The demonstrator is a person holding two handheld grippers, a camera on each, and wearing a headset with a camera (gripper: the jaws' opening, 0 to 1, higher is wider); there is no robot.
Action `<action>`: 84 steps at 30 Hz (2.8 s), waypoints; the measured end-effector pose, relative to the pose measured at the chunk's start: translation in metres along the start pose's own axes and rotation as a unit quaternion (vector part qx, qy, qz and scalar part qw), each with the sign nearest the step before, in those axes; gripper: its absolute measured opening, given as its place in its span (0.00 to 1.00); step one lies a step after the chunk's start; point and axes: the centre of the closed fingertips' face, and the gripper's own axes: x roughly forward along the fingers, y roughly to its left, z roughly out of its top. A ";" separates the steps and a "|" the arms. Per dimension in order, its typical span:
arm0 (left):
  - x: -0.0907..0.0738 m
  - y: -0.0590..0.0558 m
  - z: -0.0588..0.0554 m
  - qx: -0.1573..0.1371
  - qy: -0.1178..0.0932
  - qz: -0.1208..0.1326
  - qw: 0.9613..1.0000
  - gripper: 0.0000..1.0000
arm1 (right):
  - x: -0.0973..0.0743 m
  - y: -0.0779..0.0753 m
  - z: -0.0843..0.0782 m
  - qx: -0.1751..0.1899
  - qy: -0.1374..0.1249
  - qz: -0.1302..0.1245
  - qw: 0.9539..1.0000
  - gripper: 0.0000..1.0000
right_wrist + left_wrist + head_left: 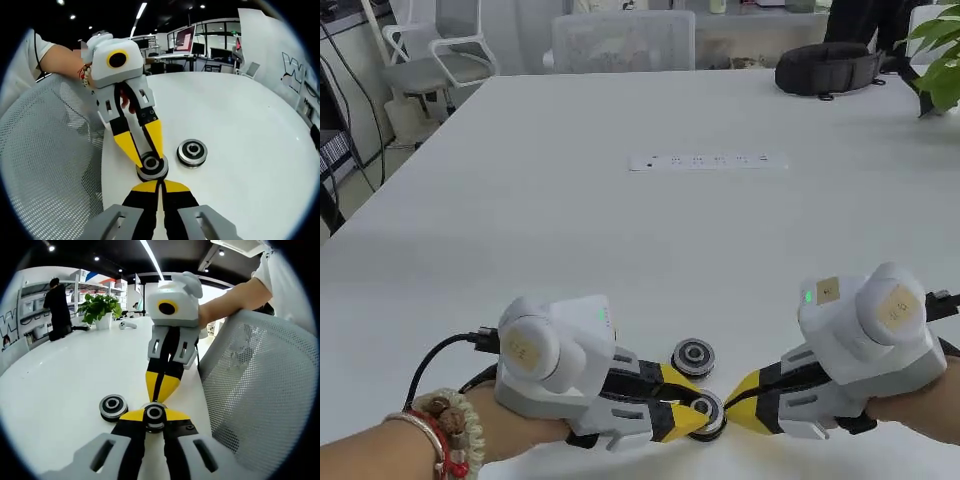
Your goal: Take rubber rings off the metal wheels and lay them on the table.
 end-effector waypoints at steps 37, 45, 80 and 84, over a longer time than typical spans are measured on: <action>0.002 0.003 0.001 0.008 -0.003 0.008 1.000 0.08 | -0.007 0.000 0.012 0.318 -0.055 0.029 0.946 0.00; 0.002 0.003 0.001 0.008 -0.002 0.011 1.000 0.08 | -0.007 0.002 0.016 0.310 -0.054 0.025 0.949 0.00; 0.001 0.005 0.001 0.009 -0.002 0.017 1.000 0.08 | -0.005 0.003 0.026 0.288 -0.067 0.041 0.955 0.00; 0.001 0.005 0.001 0.009 -0.002 0.017 1.000 0.08 | -0.005 0.005 0.032 0.292 -0.082 0.053 0.951 0.00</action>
